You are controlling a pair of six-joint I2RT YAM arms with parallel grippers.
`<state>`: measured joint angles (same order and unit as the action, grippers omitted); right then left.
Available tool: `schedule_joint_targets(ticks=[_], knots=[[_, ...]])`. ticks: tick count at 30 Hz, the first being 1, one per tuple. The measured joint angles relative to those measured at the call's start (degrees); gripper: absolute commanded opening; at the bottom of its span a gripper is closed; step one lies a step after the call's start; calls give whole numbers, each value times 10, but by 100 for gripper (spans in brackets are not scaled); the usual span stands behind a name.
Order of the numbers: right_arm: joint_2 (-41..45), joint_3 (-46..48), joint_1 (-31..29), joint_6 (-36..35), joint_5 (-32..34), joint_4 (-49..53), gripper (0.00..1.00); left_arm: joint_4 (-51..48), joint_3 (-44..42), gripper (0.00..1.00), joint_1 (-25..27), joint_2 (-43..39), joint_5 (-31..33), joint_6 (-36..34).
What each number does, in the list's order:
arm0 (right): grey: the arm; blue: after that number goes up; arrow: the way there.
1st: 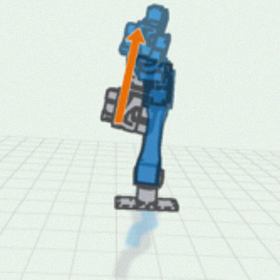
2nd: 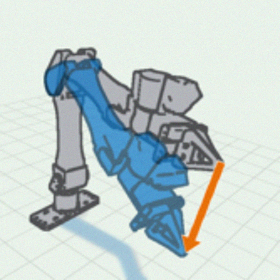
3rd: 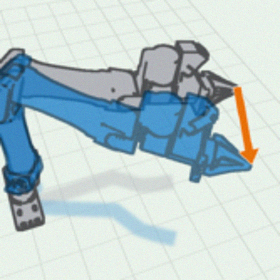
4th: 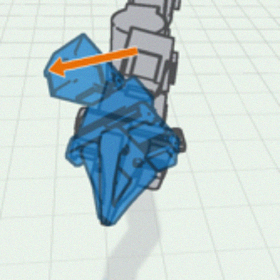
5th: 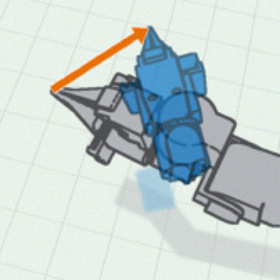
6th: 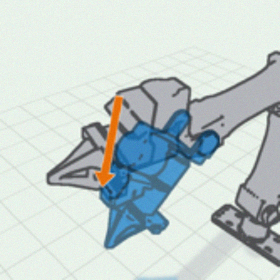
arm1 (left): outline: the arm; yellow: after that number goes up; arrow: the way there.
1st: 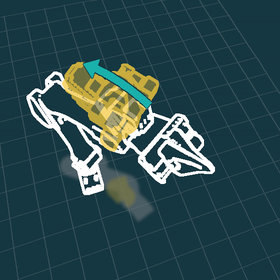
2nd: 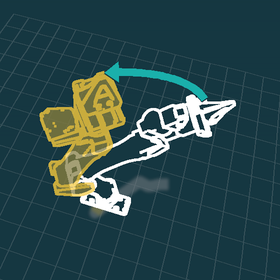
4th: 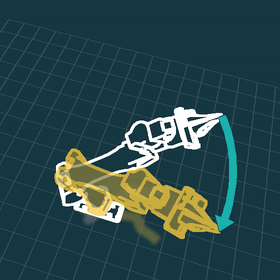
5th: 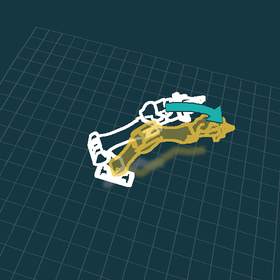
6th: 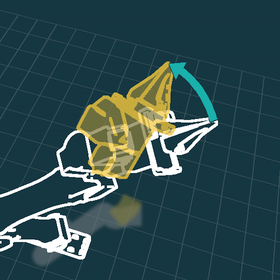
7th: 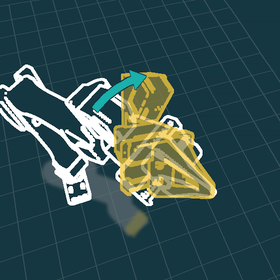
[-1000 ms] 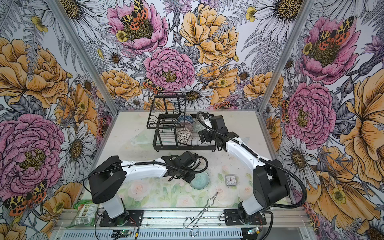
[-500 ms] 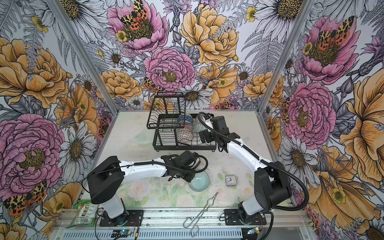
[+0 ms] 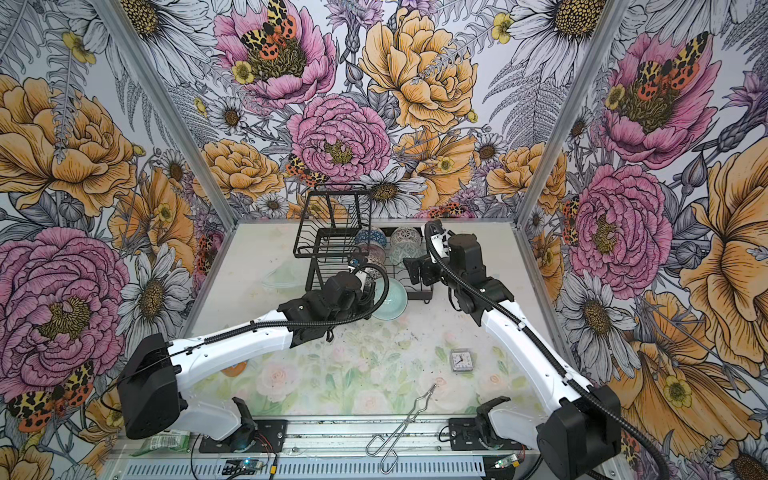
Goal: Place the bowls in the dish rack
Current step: 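Lift the mint-green bowl toward the rack with the left gripper while the right gripper approaches, then grasp the mint-green bowl with the right gripper while the left gripper releases it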
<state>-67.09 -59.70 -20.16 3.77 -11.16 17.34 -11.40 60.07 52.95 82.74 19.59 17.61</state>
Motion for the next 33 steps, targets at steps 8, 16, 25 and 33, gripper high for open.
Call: schedule_joint_targets(ticks=[8, 16, 25, 33], knots=[[33, 4, 0, 32, -66, 0, 99, 75, 12, 0, -16, 9, 39, -42], [-6, 7, -17, 63, -82, -4, 90, 127, 29, 0, -21, 23, 42, -57], [-76, 3, -41, 94, -66, -5, 58, 167, 29, 0, -21, 23, 37, -58], [-80, -9, -46, 105, -38, -30, 46, 179, 29, 0, -21, 27, 29, -56]])
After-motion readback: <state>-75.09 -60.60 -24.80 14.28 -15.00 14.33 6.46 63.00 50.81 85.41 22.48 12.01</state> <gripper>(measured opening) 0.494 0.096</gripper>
